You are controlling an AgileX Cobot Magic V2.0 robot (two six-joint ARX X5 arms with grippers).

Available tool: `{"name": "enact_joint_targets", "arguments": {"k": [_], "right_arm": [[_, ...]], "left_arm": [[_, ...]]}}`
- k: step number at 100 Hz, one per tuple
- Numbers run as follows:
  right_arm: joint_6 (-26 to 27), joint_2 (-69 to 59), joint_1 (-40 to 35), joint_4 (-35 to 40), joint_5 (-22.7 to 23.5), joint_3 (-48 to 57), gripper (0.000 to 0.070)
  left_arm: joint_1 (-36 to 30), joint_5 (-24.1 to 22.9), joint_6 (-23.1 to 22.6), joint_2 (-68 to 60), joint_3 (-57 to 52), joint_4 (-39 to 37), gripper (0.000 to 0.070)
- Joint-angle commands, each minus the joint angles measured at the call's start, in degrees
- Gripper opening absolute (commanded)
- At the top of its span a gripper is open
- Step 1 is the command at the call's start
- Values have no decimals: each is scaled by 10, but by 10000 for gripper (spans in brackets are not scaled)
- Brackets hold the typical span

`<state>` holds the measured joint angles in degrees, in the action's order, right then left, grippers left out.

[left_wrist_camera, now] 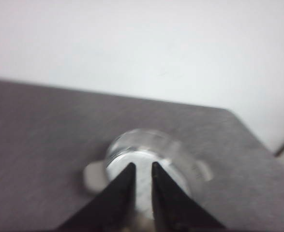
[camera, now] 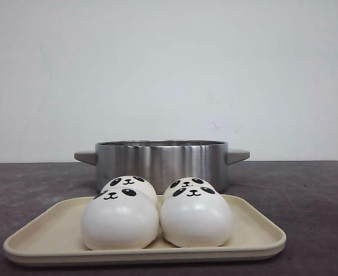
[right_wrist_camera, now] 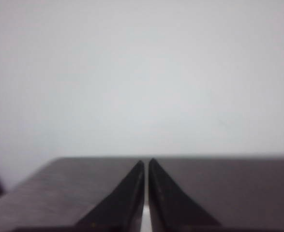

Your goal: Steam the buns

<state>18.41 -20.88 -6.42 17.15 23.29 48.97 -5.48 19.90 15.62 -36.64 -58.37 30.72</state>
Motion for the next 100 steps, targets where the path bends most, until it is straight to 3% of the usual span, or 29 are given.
{"name": "enact_joint_targets", "arguments": {"k": [1,7,11,24,38,50,66,80,100], "right_arm": [[17,-15,-1,0,27,22,301],[47,-24,-1,-5,45,33,600],[66,-28,-1,-13,63,34,700],[80,-52,-2,-44,159,35,700],[58,-99,-5,-27,165,42,700],[-14,-155,-33,50,99,68,700],[-71,-249,-129,191,-55,132,700],[-39,-340,-242,286,-176,179,700],[59,-454,-376,309,-195,191,700]], "left_arm": [[-2,28,-14,-15,-34,9,271],[-12,40,-10,-20,-43,10,447],[-20,48,-6,-18,-43,11,521],[-61,52,9,-5,-43,45,556],[-103,52,16,3,-43,98,556],[-128,52,16,8,-43,134,557],[-141,52,15,17,-43,163,556],[-145,52,15,27,-43,164,556],[-148,52,15,40,-43,165,556]]}}
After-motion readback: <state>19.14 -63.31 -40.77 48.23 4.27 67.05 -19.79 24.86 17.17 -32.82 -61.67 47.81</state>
